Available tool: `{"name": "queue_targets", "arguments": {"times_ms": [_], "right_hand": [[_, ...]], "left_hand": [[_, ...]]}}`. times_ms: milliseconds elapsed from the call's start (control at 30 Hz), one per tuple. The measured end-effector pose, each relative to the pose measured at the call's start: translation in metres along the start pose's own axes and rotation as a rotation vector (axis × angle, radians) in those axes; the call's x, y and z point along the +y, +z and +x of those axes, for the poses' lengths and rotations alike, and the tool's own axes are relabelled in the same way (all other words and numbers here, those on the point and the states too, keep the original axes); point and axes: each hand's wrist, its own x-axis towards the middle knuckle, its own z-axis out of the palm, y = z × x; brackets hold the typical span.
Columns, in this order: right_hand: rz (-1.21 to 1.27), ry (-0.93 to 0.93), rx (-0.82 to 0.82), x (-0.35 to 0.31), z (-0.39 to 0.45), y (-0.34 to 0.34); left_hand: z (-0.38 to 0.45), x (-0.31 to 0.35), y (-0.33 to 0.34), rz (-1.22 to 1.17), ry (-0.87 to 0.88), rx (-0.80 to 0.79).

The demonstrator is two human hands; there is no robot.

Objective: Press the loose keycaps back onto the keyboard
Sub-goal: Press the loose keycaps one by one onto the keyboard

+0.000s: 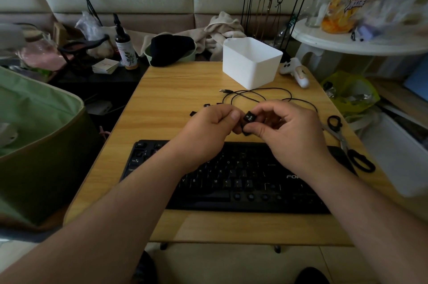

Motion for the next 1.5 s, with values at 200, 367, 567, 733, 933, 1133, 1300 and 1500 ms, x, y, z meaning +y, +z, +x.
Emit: {"name": "queue_targets", "arguments": {"times_ms": [200,367,567,733,933,1133,1300,1500], "right_hand": [[-0.056,-0.053,-0.019,-0.002,0.002,0.001],[-0.224,-0.171,-0.206,-0.009,0.008,-0.018],[-0.426,-0.145,-0.369,-0.009,0.009,-0.055],[-0.52,-0.056,-0.365,0.0,0.006,-0.095],[-0.598,0.346,-0.458,0.042,-0.008,-0.154],[-0.609,0.413,-0.574,0.05,-0.025,-0.16],[-0.598,0.406,-0.594,0.052,-0.03,-0.156],[-0.556,0.42,-0.559,0.052,-0.034,-0.156]], "left_hand": [[-0.002,0.003,0.0,0.016,0.015,-0.045],[-0.001,0.004,0.0,0.138,0.039,-0.042],[-0.005,0.013,0.02,0.317,0.094,-0.079],[-0.01,0.026,0.046,0.246,0.152,-0.057],[-0.012,0.025,0.082,0.612,0.287,-0.082],[-0.011,0.026,0.113,0.74,0.389,-0.054],[-0.014,0.021,0.128,0.788,0.397,-0.084],[-0.017,0.017,0.132,0.813,0.416,-0.077]]}}
